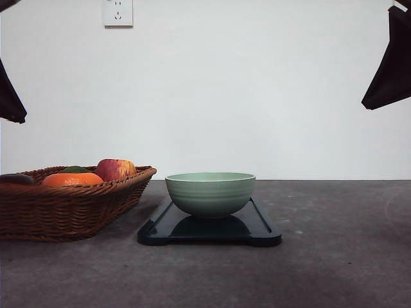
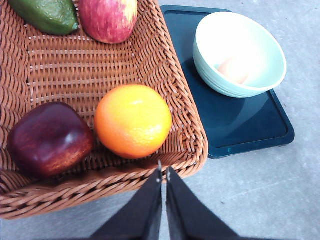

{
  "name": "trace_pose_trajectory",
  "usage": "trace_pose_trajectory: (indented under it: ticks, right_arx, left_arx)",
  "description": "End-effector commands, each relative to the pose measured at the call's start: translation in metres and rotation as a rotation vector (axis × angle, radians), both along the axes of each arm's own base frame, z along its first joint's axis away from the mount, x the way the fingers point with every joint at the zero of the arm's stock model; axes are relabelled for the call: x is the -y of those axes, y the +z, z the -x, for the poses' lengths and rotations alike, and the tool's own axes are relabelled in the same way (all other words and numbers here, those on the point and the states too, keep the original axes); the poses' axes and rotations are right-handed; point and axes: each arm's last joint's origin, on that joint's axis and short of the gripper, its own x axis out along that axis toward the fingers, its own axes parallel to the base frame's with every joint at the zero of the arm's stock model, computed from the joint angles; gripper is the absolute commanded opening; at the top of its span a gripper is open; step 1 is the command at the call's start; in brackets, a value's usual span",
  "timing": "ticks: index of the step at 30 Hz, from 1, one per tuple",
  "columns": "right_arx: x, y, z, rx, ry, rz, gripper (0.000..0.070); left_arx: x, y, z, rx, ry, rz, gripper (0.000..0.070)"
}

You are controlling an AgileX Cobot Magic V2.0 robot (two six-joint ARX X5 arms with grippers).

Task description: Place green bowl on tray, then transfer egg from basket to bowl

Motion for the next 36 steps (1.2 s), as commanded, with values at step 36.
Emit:
trace_pose_trajectory:
  ticks: [36]
  right_arx:
    - [-0.002, 0.001, -0.001, 0.012, 0.01, 0.0, 0.0016]
  left_arx:
    - [-0.057, -0.099, 0.048, 0.514, 0.269, -0.083, 0.0]
